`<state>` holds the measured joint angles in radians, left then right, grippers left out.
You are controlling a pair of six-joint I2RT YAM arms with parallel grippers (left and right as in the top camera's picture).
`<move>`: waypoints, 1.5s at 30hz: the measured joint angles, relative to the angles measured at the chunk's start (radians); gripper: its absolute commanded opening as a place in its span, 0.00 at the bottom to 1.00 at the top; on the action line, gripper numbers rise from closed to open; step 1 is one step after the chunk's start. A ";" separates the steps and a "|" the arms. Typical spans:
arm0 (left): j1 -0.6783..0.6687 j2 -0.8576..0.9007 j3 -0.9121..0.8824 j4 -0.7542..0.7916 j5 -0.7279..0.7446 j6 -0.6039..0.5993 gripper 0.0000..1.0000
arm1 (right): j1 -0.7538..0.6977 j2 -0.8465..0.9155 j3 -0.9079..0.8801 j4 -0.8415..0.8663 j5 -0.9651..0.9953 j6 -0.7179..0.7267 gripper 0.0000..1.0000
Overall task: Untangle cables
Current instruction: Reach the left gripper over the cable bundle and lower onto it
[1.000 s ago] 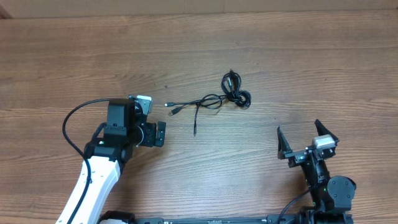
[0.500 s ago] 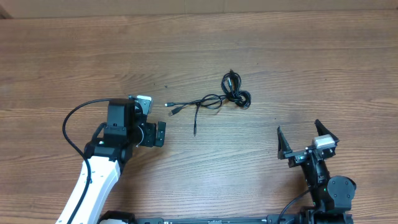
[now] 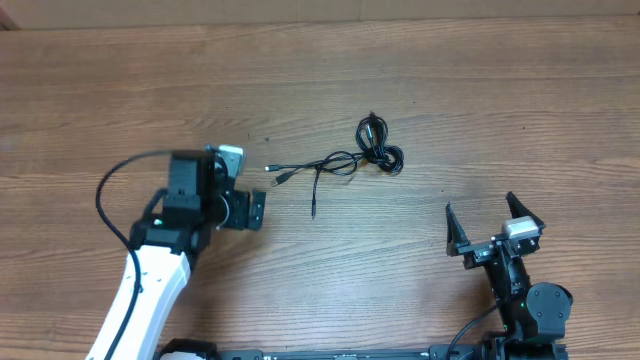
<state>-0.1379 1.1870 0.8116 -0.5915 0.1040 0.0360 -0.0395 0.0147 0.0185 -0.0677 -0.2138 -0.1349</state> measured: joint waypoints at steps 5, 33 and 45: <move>0.000 0.005 0.133 -0.063 -0.003 0.021 1.00 | 0.000 0.000 0.000 0.000 0.000 0.000 1.00; -0.369 0.452 0.615 -0.271 -0.032 0.080 0.99 | 0.000 0.000 0.000 0.000 0.000 0.000 1.00; -0.439 0.635 0.834 -0.332 -0.021 0.021 1.00 | 0.000 0.000 0.000 0.000 0.000 0.000 1.00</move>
<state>-0.5770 1.8217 1.6451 -0.9237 0.0834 0.0566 -0.0395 0.0147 0.0185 -0.0681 -0.2134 -0.1349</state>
